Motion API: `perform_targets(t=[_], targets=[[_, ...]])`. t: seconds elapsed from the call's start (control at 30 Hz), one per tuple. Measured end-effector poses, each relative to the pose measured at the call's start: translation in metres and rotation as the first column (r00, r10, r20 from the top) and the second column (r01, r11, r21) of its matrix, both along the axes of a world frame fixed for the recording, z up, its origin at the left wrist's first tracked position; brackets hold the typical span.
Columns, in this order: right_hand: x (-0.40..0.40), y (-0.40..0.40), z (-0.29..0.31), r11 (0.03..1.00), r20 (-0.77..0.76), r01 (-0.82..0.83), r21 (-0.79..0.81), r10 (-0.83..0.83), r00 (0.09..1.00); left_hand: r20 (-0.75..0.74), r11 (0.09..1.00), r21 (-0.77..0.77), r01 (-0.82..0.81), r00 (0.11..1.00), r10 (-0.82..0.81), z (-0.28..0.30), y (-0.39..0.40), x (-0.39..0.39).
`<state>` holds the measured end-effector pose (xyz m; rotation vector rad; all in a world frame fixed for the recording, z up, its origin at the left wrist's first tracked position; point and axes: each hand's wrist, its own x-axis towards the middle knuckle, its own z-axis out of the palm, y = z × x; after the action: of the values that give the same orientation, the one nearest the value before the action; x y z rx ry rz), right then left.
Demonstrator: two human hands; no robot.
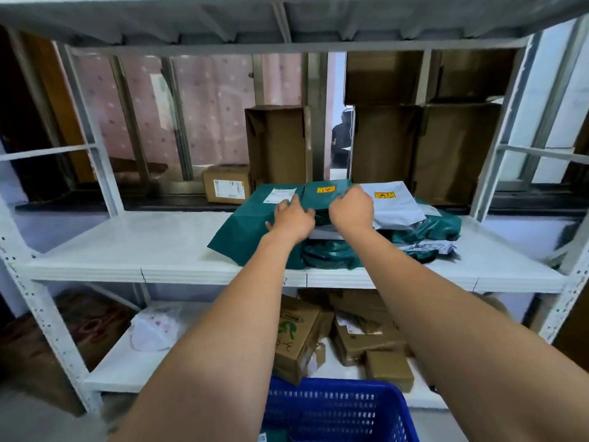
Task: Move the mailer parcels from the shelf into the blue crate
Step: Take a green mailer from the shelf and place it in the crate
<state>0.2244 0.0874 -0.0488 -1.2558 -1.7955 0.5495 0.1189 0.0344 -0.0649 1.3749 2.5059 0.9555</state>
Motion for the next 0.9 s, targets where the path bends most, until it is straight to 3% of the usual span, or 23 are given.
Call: perform_targets(t=[0.1, 0.2, 0.33, 0.57, 0.67, 0.77, 0.9], targets=[[0.001, 0.018, 0.0, 0.994, 0.15, 0.003, -0.107, 0.013, 0.989, 0.03, 1.0, -0.002, -0.006, 1.0, 0.006, 0.005, 0.023, 0.008], [0.0, 0.025, -0.005, 0.982, 0.178, -0.051, -0.182, 0.084, 0.98, 0.079, 1.0, -0.024, 0.006, 0.997, -0.005, 0.001, 0.034, 0.014], [0.001, 0.027, -0.013, 0.981, 0.088, -0.08, -0.179, 0.097, 0.991, 0.14, 1.0, 0.013, 0.005, 0.99, -0.007, -0.003, 0.038, 0.016], [0.006, 0.021, -0.013, 0.989, -0.162, 0.024, -0.144, -0.048, 0.986, 0.359, 0.943, 0.32, -0.091, 0.933, -0.032, 0.005, 0.024, 0.028], [0.013, 0.013, -0.012, 0.978, -0.269, 0.042, -0.205, -0.097, 0.958, 0.529, 0.869, 0.43, -0.246, 0.848, -0.021, 0.009, 0.017, 0.032], [0.023, 0.007, -0.016, 0.948, -0.353, 0.015, -0.317, -0.132, 0.926, 0.642, 0.84, 0.417, -0.347, 0.767, -0.002, 0.001, 0.005, 0.032], [0.041, -0.007, -0.023, 0.877, -0.444, -0.109, -0.467, -0.127, 0.887, 0.826, 0.842, 0.342, -0.418, 0.561, -0.056, -0.01, -0.013, 0.035]])
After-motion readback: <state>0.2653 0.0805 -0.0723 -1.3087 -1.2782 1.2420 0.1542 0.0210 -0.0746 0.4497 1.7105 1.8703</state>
